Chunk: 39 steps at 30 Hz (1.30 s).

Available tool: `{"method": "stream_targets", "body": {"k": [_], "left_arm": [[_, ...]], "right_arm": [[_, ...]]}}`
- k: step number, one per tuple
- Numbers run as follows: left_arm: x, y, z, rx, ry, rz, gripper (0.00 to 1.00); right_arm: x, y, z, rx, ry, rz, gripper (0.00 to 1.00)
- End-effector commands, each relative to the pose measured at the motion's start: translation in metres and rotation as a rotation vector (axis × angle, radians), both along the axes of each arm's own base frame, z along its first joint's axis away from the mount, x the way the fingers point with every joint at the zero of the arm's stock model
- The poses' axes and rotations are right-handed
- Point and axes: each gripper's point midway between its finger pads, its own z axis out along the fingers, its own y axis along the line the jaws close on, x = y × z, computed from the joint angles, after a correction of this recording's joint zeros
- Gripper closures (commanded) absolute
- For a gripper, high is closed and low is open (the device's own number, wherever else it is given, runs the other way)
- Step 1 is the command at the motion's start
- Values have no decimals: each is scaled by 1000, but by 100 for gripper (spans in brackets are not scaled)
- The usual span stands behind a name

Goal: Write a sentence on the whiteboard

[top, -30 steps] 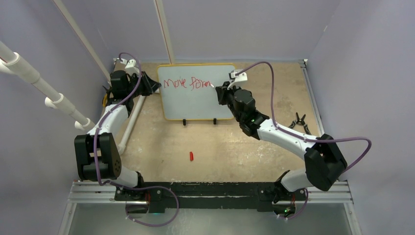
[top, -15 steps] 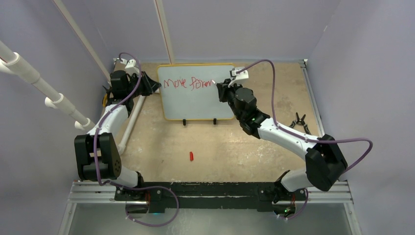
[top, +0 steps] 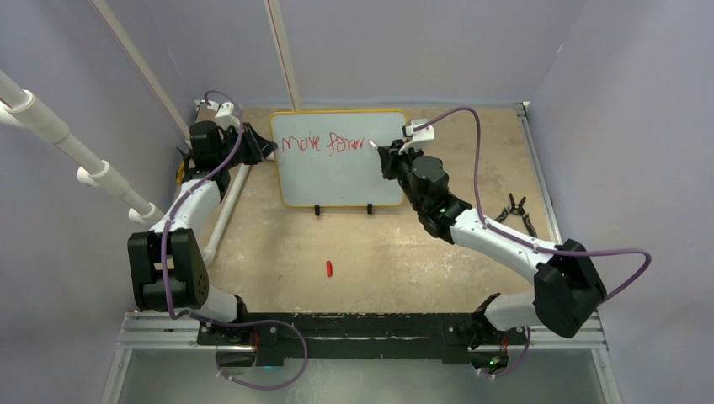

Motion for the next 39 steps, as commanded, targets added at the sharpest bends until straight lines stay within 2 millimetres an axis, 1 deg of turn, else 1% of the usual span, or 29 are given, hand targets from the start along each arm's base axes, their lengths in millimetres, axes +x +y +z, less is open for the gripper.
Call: {"method": "stream_targets", "body": {"k": [1,7,14,17,23,28,32,35,39], "left_arm": [[-2,-3,18,0,-60,-13,85],[-2,-2,17,2,-58,-12,85],[-1,-2,17,2,-58,-13,85],[-1,-2,16,1,-56,-12,85],[-1,-3,17,0,-58,-14,85],[-1,-3,18,-2,-59,-17,85],[-1,-3,19,-4,-60,-18,85],[-2,-4,18,-4,-60,-19,85],[-2,-3,18,-2,-60,-17,85]], "right_arm": [[7,-4,9,19,-17,-23,100],[14,-7,10,20,-23,-27,100],[16,2,19,17,-57,16,100],[16,5,19,7,-59,33,100],[17,5,4,-16,-27,26,100],[11,1,-16,-28,21,24,100],[7,-1,-28,-31,54,25,100],[5,-3,-33,-35,69,19,100],[5,-7,-32,-32,72,-1,100]]}}
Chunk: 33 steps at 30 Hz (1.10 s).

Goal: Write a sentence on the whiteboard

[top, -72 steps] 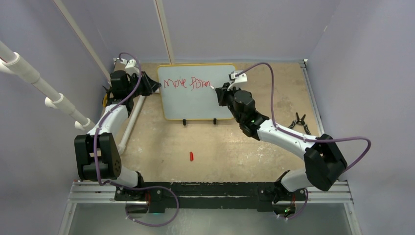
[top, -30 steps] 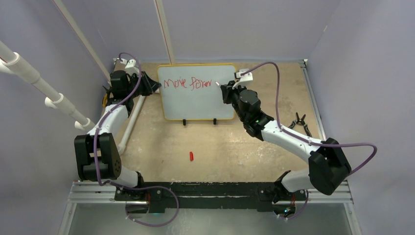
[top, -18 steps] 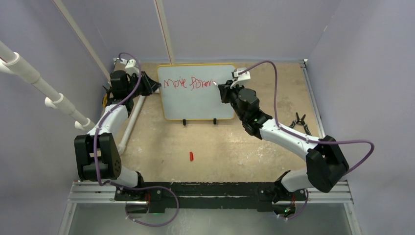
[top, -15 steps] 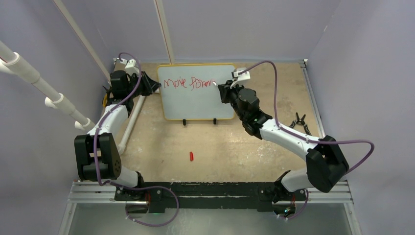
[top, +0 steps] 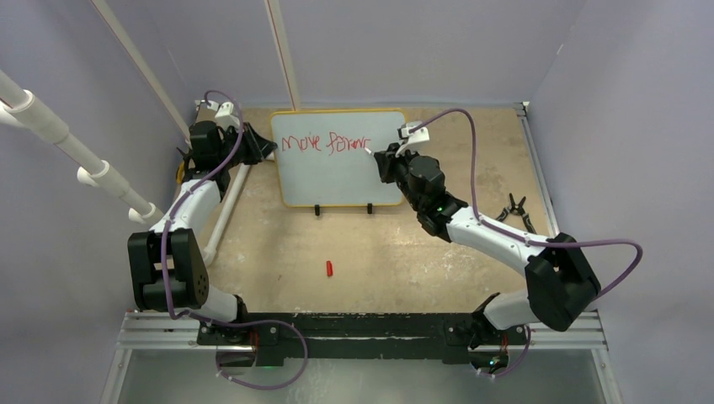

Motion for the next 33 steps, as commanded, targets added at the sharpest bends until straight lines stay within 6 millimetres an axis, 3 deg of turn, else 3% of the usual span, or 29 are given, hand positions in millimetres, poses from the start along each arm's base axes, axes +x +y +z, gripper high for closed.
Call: {"method": "stream_targets", "body": {"k": [1,22,33], "left_arm": [[-2,-4,18,-3,-59,-18,85],[-2,-3,18,-1,-58,-15,85],[-2,-3,19,-2,-61,-18,85]], "right_arm": [[1,-15,-1,-12,15,-63,100],[11,-18,56,37,-105,-104,100],[10,-16,42,27,-72,-95,100]]}}
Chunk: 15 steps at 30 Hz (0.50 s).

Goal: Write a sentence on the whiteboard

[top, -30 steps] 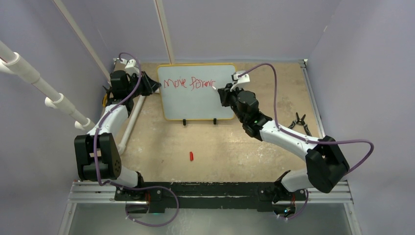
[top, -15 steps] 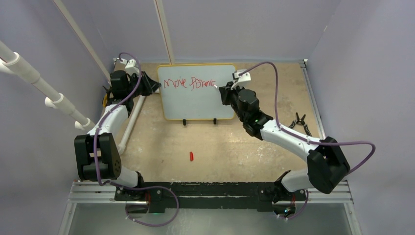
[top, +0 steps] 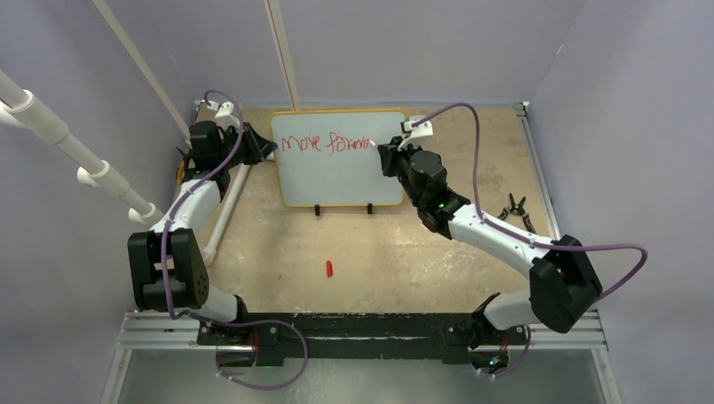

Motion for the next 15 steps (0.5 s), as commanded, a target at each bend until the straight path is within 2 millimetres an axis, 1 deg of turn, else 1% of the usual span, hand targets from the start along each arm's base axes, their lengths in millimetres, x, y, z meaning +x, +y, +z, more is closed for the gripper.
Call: {"method": "stream_targets", "body": {"k": [1,6,15], "left_arm": [[-2,-3,20,-2,-63,-17,85],[-3,-4,20,-5,-63,-20,85],[-3,-4,21,-6,-65,-20,85]], "right_arm": [[4,-8,18,27,-38,-40,100],[3,-13,8,23,-16,-60,100],[-6,-11,-13,21,33,-25,100]]}}
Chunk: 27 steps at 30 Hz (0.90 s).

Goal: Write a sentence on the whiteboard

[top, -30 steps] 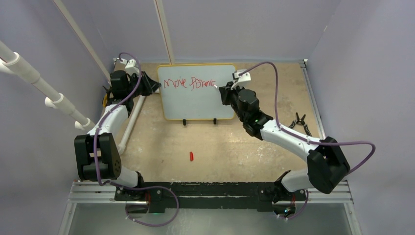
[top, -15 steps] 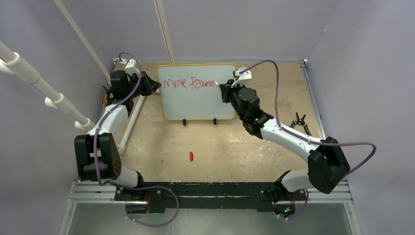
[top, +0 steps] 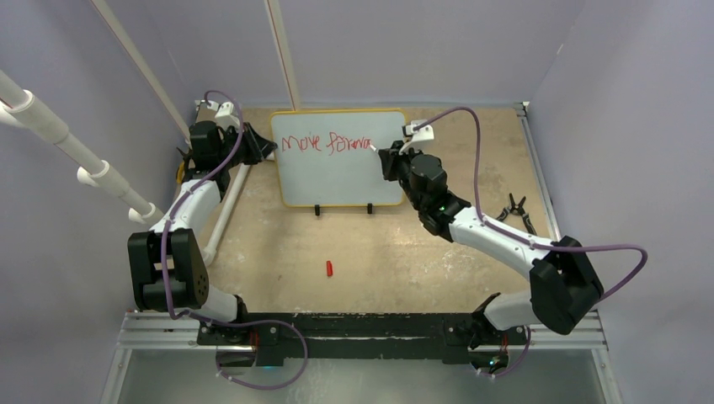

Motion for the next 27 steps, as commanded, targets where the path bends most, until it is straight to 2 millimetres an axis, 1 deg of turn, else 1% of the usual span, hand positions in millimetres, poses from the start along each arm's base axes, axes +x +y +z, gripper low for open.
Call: {"method": "stream_targets", "body": {"k": [1,6,13,19,27], "left_arm": [[-3,-4,21,-5,-66,-21,85],[-4,-4,21,-7,-64,-19,85],[-3,-4,21,-6,-67,-18,85],[-3,-4,21,-6,-66,-18,85],[-4,-4,22,-8,-67,-19,85]], "right_arm": [[-4,-9,-5,7,14,-19,100],[-8,-9,-13,4,34,-14,100],[-8,-18,-14,3,46,-59,100],[-7,-25,-3,7,30,-94,100],[-15,-23,31,57,-65,-48,100]]}}
